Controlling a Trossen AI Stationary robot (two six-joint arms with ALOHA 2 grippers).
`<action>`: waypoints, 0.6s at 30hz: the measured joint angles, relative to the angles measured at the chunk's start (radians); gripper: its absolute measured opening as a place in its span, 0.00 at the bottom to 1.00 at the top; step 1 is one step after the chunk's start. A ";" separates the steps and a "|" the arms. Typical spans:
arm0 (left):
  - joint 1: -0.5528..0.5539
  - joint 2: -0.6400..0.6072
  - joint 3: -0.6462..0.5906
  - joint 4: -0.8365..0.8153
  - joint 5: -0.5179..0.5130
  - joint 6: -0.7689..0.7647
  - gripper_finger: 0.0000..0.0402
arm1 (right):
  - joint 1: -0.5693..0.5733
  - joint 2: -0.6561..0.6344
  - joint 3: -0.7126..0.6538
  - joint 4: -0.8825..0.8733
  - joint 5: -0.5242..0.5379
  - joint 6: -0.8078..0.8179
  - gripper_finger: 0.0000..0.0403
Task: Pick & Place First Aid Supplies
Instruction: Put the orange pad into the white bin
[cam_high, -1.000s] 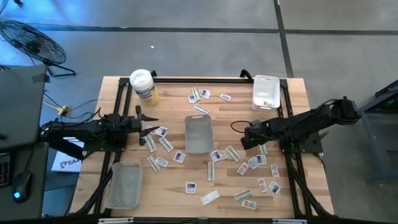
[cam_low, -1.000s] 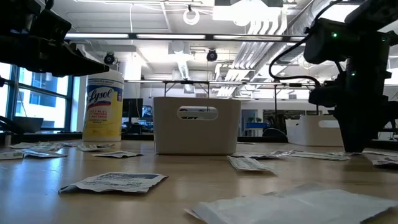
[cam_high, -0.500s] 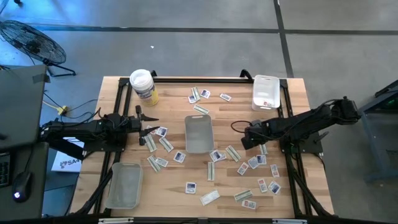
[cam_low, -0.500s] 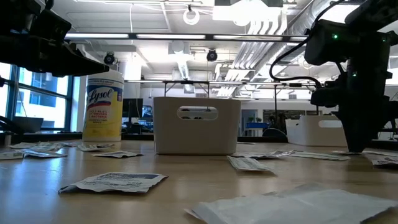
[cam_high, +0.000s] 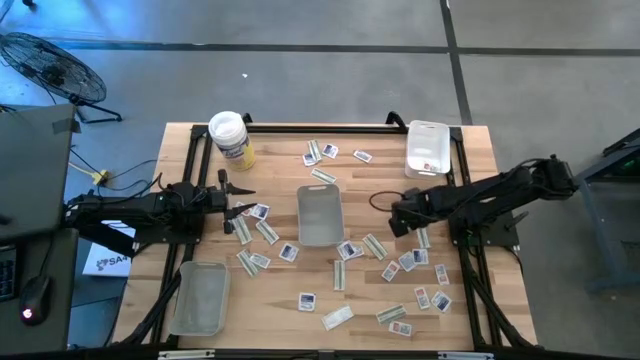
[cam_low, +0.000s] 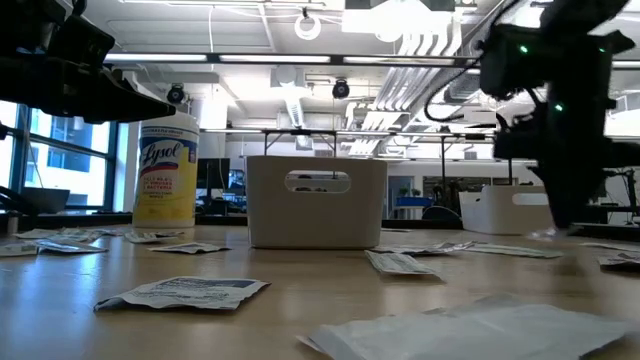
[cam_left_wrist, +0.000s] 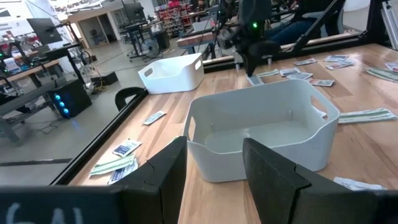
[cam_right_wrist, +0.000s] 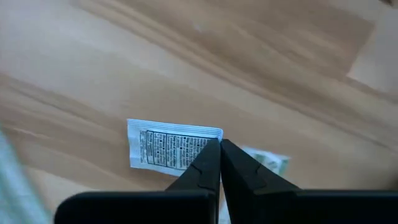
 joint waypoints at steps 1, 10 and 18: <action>0.000 0.000 0.000 0.000 0.000 0.000 0.38 | -0.007 0.001 0.018 -0.021 0.005 -0.011 0.00; 0.000 0.000 0.000 0.000 0.000 0.000 0.38 | -0.126 -0.001 0.256 -0.273 0.178 -0.124 0.00; 0.000 0.000 0.000 0.000 0.000 0.000 0.38 | -0.407 -0.003 0.465 -0.475 0.479 -0.269 0.00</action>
